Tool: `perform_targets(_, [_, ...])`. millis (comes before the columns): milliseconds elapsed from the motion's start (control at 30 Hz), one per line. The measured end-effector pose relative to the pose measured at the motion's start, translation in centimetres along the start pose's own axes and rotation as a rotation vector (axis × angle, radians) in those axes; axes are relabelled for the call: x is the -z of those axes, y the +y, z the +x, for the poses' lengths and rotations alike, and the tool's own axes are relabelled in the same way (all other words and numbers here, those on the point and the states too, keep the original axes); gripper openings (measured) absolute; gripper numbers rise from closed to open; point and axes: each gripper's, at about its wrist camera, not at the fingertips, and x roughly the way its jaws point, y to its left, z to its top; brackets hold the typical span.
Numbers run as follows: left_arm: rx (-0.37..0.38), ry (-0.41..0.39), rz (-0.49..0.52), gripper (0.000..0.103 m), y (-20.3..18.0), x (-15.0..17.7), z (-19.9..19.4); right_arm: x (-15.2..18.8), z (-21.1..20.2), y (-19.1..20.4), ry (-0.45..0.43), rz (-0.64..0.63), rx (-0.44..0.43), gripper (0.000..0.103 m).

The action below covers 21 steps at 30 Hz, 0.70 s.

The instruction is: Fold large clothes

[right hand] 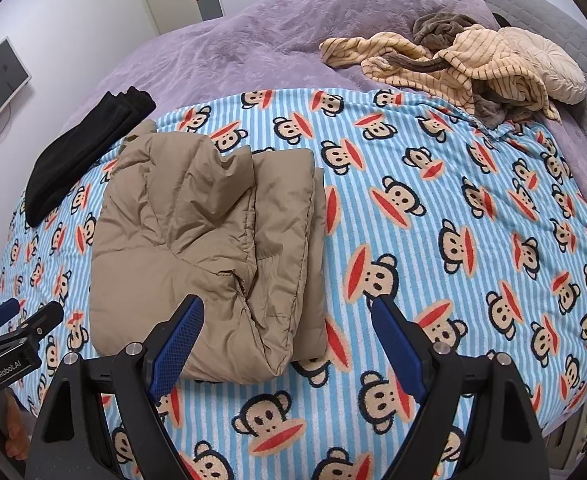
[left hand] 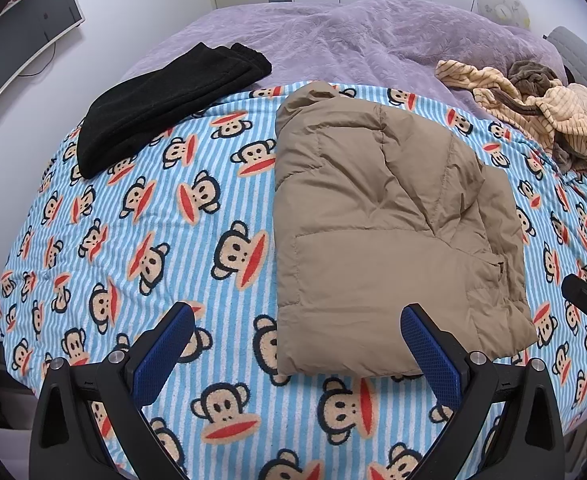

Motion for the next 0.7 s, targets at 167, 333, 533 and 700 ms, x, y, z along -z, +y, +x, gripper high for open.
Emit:
perform_targets(167, [-0.002, 0.0, -0.001, 0.103, -0.02, -0.01, -0.04, 0.18, -0.09, 0.18, 0.0, -0.001, -0.001, 0.088])
perform_targets(333, [-0.013, -0.006, -0.001, 0.103, 0.05, 0.07, 0.05, 0.17, -0.12, 0.16, 0.001, 0.0, -0.001, 0.088])
perform_targets(533, [-0.005, -0.02, 0.016, 0.103, 0.08, -0.01, -0.2, 0.21, -0.13, 0.19, 0.002, 0.0, -0.001, 0.088])
perform_targets(700, [-0.001, -0.017, 0.023, 0.103, -0.02, -0.16, -0.19, 0.32, -0.17, 0.26, 0.002, 0.001, -0.001, 0.088])
